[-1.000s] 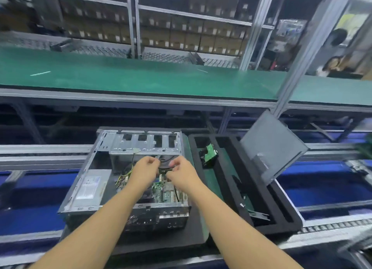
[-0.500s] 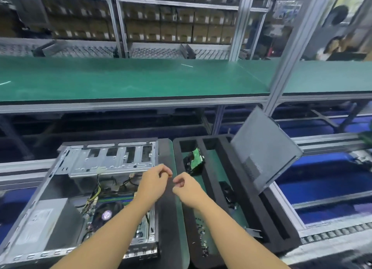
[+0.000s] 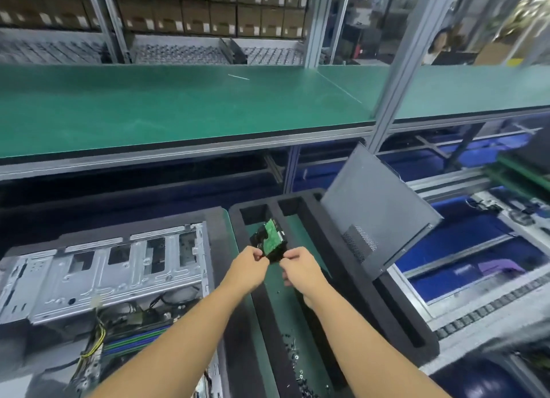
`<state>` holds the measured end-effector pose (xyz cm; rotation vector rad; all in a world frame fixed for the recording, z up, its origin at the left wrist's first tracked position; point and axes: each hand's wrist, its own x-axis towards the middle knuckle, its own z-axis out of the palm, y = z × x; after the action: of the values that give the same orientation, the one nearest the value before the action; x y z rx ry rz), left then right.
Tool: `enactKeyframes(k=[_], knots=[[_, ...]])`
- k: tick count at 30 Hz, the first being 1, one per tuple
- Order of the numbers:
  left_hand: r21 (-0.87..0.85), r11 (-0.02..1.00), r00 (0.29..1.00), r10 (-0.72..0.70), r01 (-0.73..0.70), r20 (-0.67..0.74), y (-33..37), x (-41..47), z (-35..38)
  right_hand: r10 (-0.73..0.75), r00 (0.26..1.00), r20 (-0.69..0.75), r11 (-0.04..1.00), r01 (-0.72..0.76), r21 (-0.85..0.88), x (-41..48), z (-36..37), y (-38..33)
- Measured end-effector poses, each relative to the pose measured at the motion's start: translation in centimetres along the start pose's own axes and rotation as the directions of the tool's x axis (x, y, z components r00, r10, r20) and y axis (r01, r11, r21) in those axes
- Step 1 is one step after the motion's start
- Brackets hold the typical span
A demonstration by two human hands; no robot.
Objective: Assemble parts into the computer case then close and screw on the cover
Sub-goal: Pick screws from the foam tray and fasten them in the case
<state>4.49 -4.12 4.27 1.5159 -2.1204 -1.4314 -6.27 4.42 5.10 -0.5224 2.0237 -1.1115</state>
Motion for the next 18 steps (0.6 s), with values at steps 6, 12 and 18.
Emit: enactKeyframes(k=[6,12,18], knots=[[-0.093,0.989,0.993,-0.117,0.117,0.008,0.3,3.0,1.1,0.026,1.000,-0.001,0.999,-0.026,-0.045,4.9,-0.7,-0.1],[-0.243,0.937,0.959,-0.276,0.252,-0.068,-0.1,6.3,3.7,-0.064,0.985,0.161,0.944,0.112,-0.311,10.8,-0.9,0.3],[-0.536,0.733,0.872,-0.489,0.419,0.013,-0.3,8.8,5.2,0.019,0.990,0.143,0.930,0.035,-0.365,16.3,0.1,1.1]])
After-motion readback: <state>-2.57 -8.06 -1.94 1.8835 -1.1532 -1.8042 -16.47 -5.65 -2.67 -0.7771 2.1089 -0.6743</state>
